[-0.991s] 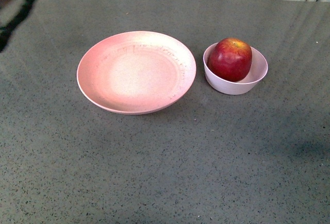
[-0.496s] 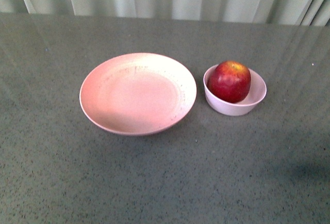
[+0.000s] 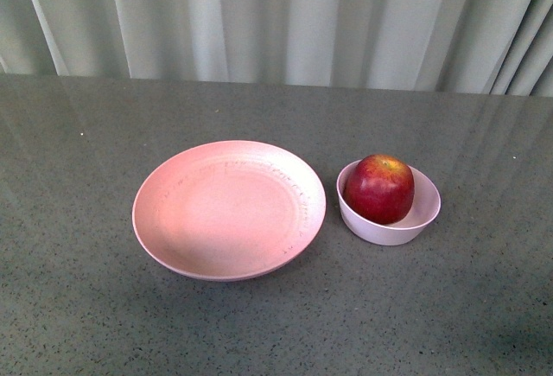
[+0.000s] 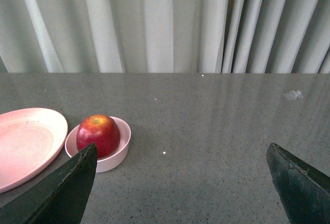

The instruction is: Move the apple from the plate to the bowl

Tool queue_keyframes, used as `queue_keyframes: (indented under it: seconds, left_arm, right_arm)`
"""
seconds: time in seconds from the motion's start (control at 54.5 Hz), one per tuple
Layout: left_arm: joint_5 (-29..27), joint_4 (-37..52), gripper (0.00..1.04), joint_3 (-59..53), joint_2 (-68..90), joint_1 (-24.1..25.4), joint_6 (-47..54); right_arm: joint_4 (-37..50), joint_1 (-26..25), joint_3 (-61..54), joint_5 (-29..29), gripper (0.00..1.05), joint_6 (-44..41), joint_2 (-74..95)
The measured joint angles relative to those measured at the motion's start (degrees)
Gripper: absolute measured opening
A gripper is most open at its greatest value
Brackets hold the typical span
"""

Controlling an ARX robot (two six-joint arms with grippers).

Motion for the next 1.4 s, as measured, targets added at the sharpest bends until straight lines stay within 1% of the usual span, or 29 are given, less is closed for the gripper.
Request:
queue_keyframes:
  seconds: [0.037, 0.073, 0.092, 0.165, 0.459, 0.606, 1.065, 1.395]
  left_arm:
    - [1.05, -1.11, 0.02, -0.33, -1.44, 0.57, 0.00]
    - [3.98, -2.69, 0.02, -0.72, -3.45, 2.47, 0.07]
    - [4.55, -3.83, 0.02, -1.01, -4.87, 3.52, 0.09]
    - [4.70, -7.67, 0.02, -1.70, -9.62, 4.90, 0.09]
    - [5.05, -20.22, 0.02, -2.51, -23.78, 4.94, 0.11]
    - [5.05, -25.03, 0.02, -2.51, -28.98, 4.94, 0.11]
    - [5.07, -35.50, 0.02, -2.54, -39.80, 4.94, 0.11]
    - [5.05, -40.52, 0.02, -2.54, -44.87, 4.94, 0.11]
  right_arm:
    - [0.00, 0.00, 0.00, 0.00, 0.96, 0.00, 0.00]
    - [0.00, 0.00, 0.00, 0.00, 0.96, 0.00, 0.00]
    - [0.00, 0.00, 0.00, 0.00, 0.96, 0.00, 0.02]
    - [0.00, 0.00, 0.00, 0.00, 0.96, 0.00, 0.00]
    - [0.00, 0.00, 0.00, 0.00, 0.96, 0.00, 0.00]
    - [0.00, 0.00, 0.00, 0.00, 0.96, 0.00, 0.00]
    - [0.00, 0.00, 0.00, 0.00, 0.96, 0.00, 0.00]
    - [0.00, 0.00, 0.00, 0.00, 0.96, 0.00, 0.00]
